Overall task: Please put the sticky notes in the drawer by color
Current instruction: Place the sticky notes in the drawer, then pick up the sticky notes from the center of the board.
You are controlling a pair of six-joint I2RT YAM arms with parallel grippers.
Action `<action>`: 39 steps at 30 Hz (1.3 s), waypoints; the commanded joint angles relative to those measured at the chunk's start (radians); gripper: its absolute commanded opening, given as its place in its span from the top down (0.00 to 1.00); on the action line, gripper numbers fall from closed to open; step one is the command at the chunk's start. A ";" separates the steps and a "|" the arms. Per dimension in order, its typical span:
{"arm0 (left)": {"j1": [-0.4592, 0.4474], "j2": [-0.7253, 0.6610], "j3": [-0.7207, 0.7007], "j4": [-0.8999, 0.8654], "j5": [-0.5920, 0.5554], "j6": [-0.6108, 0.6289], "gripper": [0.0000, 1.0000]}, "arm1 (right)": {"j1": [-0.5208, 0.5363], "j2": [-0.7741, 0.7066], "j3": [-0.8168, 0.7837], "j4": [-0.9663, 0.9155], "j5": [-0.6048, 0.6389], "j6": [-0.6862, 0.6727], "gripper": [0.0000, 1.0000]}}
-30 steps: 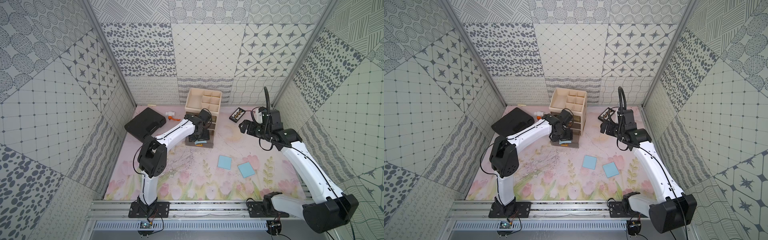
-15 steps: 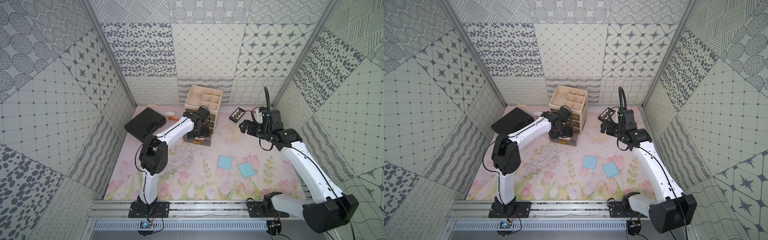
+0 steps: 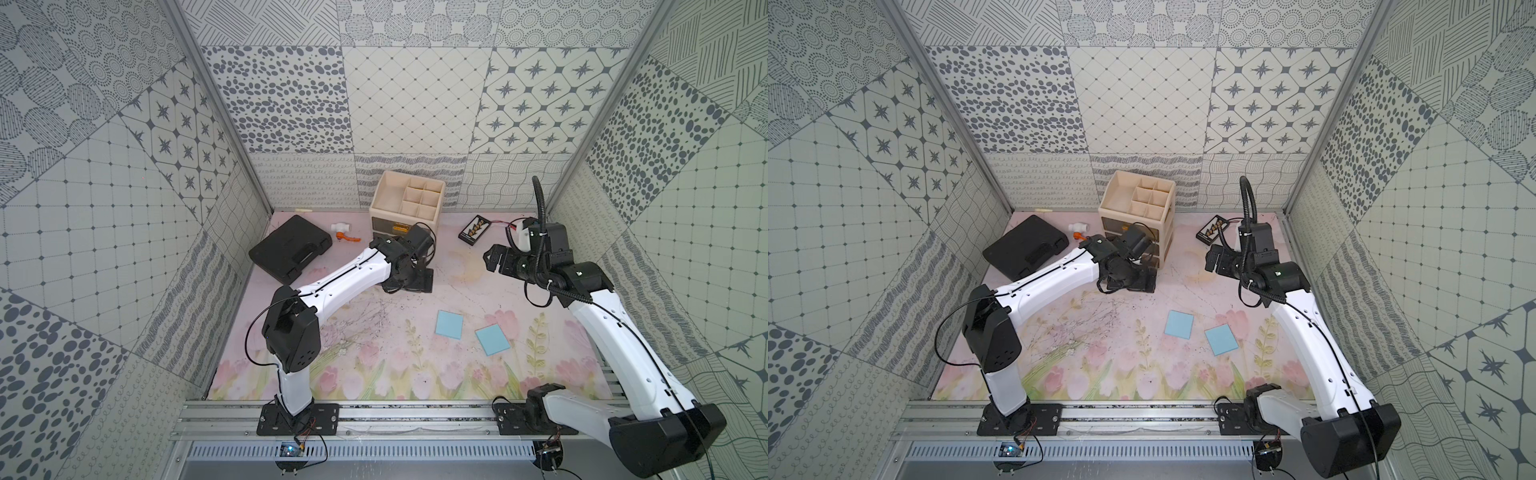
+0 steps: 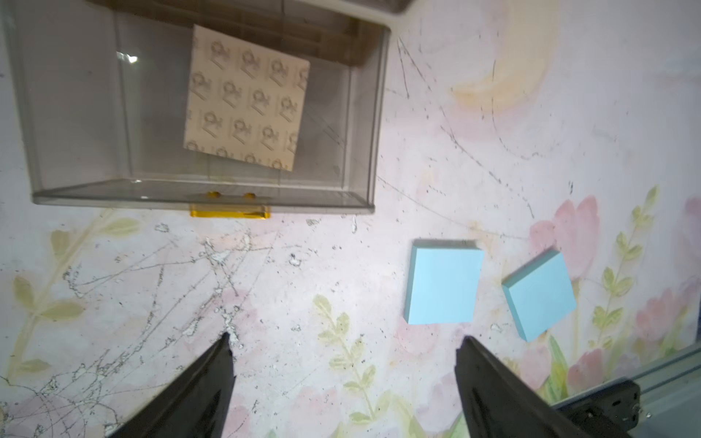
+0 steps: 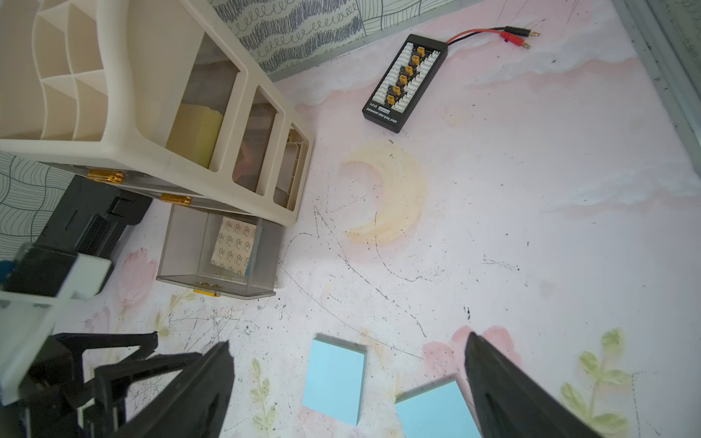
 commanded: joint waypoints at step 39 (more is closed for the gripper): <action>-0.252 0.458 0.260 -0.027 -0.068 -0.084 0.00 | -0.001 -0.201 -0.180 -0.115 0.075 0.022 0.01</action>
